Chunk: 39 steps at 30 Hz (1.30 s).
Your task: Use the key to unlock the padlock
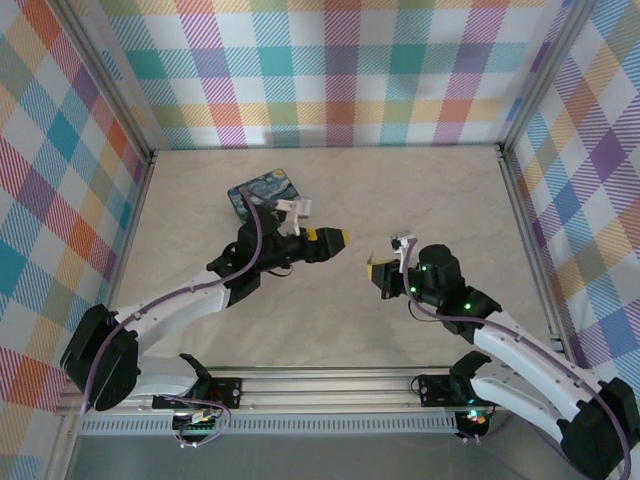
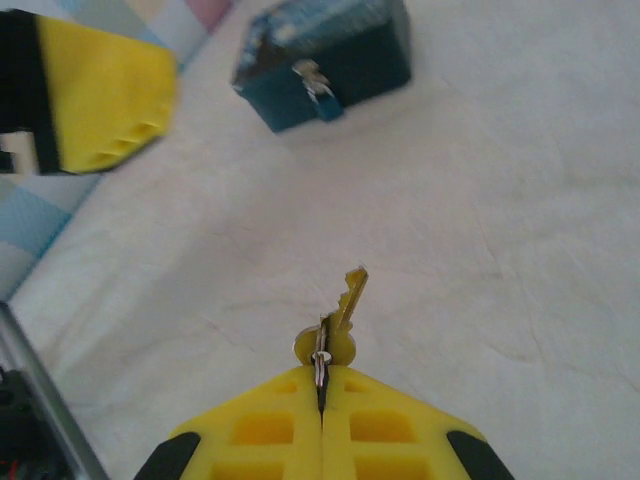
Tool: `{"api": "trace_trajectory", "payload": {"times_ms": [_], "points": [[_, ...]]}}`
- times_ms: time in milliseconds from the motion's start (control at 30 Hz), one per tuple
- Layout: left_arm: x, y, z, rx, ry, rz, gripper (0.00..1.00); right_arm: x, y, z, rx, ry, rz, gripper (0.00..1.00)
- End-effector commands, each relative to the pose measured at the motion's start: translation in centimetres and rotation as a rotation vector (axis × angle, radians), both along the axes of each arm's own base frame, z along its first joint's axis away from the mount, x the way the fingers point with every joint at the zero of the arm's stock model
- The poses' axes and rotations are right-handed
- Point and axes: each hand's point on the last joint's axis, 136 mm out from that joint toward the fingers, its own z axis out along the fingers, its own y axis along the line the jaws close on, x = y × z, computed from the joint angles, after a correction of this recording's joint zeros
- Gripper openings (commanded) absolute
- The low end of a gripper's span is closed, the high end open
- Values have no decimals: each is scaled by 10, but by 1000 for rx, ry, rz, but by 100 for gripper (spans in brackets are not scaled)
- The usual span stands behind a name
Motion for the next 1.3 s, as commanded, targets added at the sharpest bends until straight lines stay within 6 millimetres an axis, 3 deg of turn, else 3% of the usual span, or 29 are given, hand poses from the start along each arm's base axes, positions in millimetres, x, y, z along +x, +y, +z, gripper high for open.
{"api": "trace_trajectory", "payload": {"times_ms": [0,167,500,967,1267], "points": [[-23,-26,30,-32,-103,-159,81,-10,10,28,62,-118,94,0],[-35,-47,33,-32,-124,-257,72,-21,12,48,113,-176,139,0],[-42,-62,20,25,-107,-321,60,-25,3,43,1,-211,155,0],[-51,-78,-4,135,-70,-413,29,-23,3,49,7,-225,147,0],[-51,-77,-8,169,-79,-410,7,-22,1,49,7,-226,135,0]]}}
